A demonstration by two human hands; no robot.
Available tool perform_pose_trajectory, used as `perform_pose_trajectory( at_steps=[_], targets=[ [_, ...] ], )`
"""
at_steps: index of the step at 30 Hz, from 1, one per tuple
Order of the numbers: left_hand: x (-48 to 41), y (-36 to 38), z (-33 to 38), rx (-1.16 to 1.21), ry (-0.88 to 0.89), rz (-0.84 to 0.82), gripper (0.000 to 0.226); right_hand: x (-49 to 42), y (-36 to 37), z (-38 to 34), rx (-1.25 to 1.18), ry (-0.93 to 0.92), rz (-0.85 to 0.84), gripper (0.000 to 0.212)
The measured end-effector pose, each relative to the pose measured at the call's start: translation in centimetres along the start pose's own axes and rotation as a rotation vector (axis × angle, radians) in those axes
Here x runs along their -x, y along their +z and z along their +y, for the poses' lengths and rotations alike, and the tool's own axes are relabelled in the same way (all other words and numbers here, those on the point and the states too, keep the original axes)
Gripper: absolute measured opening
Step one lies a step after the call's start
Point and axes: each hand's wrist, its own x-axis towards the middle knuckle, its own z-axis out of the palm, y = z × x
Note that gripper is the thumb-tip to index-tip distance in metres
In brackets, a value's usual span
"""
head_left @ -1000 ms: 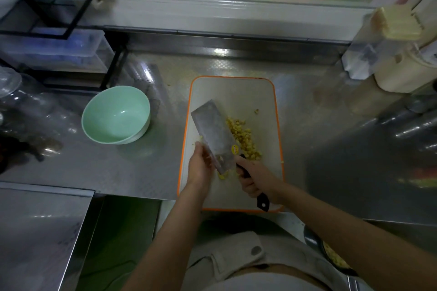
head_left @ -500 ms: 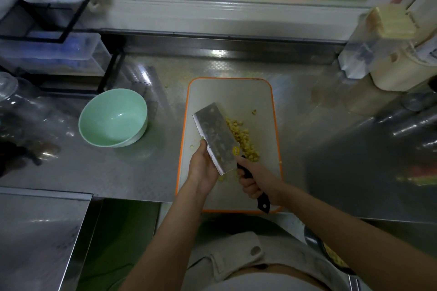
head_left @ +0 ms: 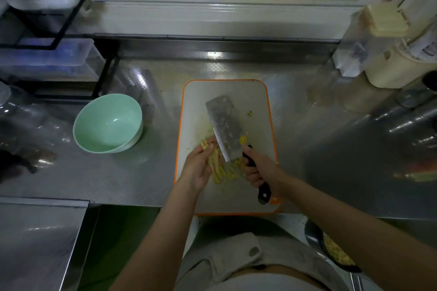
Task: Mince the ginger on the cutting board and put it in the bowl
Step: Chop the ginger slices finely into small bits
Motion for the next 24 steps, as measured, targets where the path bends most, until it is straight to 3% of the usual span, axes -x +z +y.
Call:
perform_pose_trajectory(
  at_steps=[5,9,14,19,24],
  targets=[
    [-0.1,0.8,0.9,-0.192,0.1,0.083,0.023,0.0,-0.9,-0.3,0.02,-0.025,0.061,0.046],
    [-0.7,0.6,1.2,-0.816,0.384,0.097,0.025,-0.1,-1.4,0.0,0.04,-0.027,0.081,0.047],
    [-0.9,0.1,1.2,-1.359,0.631,-0.096,0.021,-0.3,-1.5,0.5,0.029,-0.01,0.113,0.046],
    [-0.8,-1.0,0.8,-1.743,0.662,-0.343,0.042,-0.3,-1.6,0.6,0.035,-0.014,0.121,0.046],
    [-0.6,-2.1,0.8,-2.025,0.558,-0.449,0.042,-0.4,-1.8,0.9,0.044,-0.029,0.121,0.045]
  ],
)
